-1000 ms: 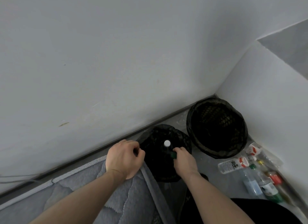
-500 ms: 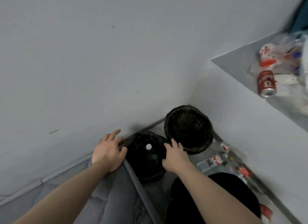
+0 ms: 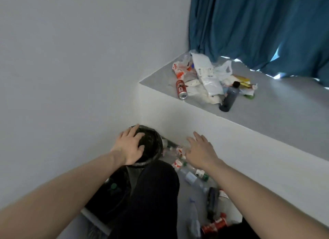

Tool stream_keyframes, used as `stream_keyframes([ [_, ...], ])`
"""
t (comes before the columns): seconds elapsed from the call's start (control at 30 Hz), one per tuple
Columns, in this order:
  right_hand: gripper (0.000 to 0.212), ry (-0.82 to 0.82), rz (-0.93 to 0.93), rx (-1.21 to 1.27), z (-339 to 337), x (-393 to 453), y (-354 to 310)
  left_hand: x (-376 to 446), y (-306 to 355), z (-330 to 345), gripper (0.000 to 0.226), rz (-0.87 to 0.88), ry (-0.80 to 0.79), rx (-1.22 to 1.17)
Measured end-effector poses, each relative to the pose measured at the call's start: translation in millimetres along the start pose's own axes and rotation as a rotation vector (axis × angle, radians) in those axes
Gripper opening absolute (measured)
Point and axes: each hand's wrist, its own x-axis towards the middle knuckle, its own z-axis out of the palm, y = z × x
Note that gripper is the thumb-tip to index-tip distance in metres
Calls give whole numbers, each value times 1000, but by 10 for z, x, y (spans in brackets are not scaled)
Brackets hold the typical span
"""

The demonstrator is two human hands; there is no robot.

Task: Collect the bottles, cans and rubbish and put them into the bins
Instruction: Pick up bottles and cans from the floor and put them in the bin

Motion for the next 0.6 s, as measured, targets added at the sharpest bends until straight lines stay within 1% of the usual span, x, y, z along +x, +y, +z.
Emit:
stream_keyframes([
  [0.07,62,-19,63,-26,-30,-173,376,158,469,-78,59,73,1,-29],
  [0.17,67,-41,166,-36,10,-442,906,288,1114,-84,60,184,-58,-29],
  [0.33,75,-114,335,-9,231,-874,1660,321,1933,283,62,328,-180,42],
  [0.47,73,-184,428,42,552,-1171,2057,217,2345,674,68,369,-325,91],
  [0.6,71,-347,517,153,911,-1280,2242,120,2564,1081,71,342,-476,112],
])
